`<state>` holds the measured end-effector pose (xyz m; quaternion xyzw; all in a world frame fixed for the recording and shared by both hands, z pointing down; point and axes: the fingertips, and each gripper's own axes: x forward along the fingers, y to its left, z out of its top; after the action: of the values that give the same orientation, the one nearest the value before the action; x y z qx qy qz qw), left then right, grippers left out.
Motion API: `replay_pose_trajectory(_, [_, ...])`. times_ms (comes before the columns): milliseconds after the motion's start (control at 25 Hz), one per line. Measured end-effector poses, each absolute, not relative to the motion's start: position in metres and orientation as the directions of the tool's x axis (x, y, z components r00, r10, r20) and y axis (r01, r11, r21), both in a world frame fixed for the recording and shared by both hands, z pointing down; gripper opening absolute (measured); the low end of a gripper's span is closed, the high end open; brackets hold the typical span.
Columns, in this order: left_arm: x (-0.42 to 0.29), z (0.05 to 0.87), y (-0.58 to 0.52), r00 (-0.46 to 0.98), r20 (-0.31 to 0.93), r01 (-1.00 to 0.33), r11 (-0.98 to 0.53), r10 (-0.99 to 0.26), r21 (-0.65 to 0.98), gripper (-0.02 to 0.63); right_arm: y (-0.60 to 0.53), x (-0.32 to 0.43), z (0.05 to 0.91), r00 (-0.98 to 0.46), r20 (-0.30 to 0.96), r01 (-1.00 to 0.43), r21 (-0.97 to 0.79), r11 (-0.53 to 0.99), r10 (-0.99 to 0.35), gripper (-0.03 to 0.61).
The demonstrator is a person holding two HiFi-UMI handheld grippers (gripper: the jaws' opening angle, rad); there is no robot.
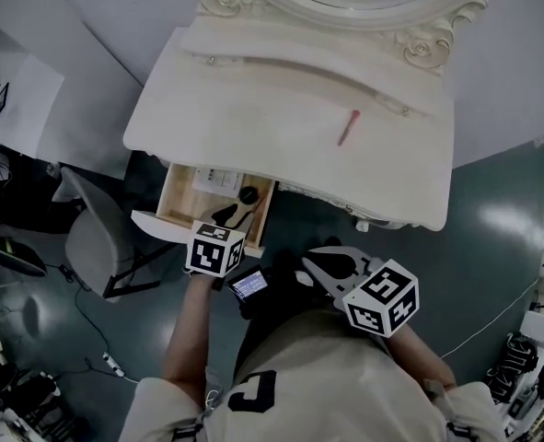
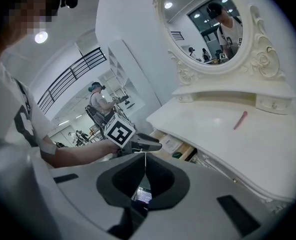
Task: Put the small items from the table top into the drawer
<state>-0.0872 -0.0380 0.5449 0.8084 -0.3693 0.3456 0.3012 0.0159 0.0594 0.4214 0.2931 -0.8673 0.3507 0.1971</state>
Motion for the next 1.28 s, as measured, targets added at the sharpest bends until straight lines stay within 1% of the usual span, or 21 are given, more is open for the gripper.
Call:
replay_pose_trajectory(400, [-0.063, 0.503, -0.035, 0.529, 0.729, -0.764, -0.617, -0.435, 0.187, 0.193, 0.061, 0.020, 0.416, -0.735, 0.548, -0.663, -0.461, 0.589, -0.399, 0.028])
replay_pose_trajectory(800, [-0.021, 0.469, -0.043, 0.564, 0.686, -0.725, -0.672, -0.459, 0.147, 0.193, 0.056, 0.036, 0.408, -0.742, 0.526, -0.659, -0.458, 0.597, -0.415, 0.028])
replay_pose_trajectory(1280, [0.033, 0.454, -0.064, 0.545, 0.690, -0.728, -0.678, -0.477, 0.107, 0.193, 0.039, 0.082, 0.403, -0.770, 0.493, -0.630, -0.481, 0.610, -0.406, 0.028])
